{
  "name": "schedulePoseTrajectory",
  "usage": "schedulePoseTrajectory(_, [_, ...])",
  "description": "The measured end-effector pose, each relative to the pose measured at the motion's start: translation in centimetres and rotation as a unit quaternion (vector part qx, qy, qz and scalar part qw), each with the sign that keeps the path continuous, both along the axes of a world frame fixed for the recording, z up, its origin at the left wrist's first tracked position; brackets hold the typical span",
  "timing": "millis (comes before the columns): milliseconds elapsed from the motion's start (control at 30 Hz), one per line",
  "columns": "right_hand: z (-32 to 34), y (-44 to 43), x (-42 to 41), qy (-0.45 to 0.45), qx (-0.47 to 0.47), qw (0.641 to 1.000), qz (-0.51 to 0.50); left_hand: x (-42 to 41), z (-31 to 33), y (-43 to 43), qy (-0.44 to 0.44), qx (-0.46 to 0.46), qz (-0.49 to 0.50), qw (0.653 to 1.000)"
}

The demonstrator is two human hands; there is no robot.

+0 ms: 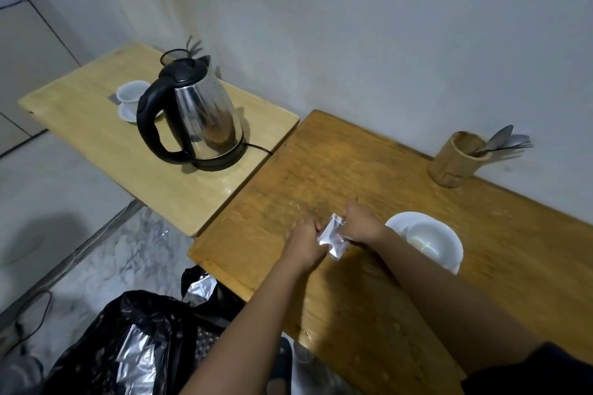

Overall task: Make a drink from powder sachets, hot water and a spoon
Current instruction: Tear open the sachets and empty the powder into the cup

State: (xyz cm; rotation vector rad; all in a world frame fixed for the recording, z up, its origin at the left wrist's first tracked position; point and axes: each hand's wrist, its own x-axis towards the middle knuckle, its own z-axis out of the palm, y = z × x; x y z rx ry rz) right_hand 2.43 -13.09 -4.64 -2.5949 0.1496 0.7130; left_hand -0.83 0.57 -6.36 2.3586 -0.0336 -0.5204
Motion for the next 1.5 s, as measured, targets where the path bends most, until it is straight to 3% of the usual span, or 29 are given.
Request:
schedulePoseTrajectory(267, [0.8, -0.2, 0.1, -0.012, 0.037, 0.999, -0.004, 0.5, -0.5, 0.7, 0.006, -0.073, -0.009, 0.997])
schedulePoseTrajectory(400, [3.6, -0.8, 0.1, -0.018, 0.117, 0.993, -0.01, 1.1, 1.1, 0.8, 0.034, -0.195, 0.022, 0.98])
schedulePoseTrajectory(533, [7.4, -1.3, 0.5, -0.052, 0.126, 0.99, 0.029, 2.4, 4.0, 1.2, 0.02, -0.267, 0.001, 0.963])
schedulePoseTrajectory(733, [13.9, -2.0, 1.6, -0.147, 0.111, 0.982, 0.044, 5.4, 9.2, 1.2, -0.004, -0.287, -0.077, 0.955])
schedulePoseTrajectory(967, [17.4, -2.2, 1.5, -0.231, 0.125, 0.965, -0.013, 7.1, 12.4, -0.3, -0.074, -0.326, -0.076, 0.939])
schedulePoseTrajectory(1100, [18.0, -2.5, 1.3, -0.255, 0.132, 0.957, -0.036, 7.4, 13.1, -1.2, -0.105, -0.328, -0.079, 0.935])
schedulePoseTrajectory(1500, [17.7, -2.7, 0.5, -0.272, 0.146, 0.951, -0.018, 7.8, 13.5, -1.9, -0.083, -0.329, -0.052, 0.939])
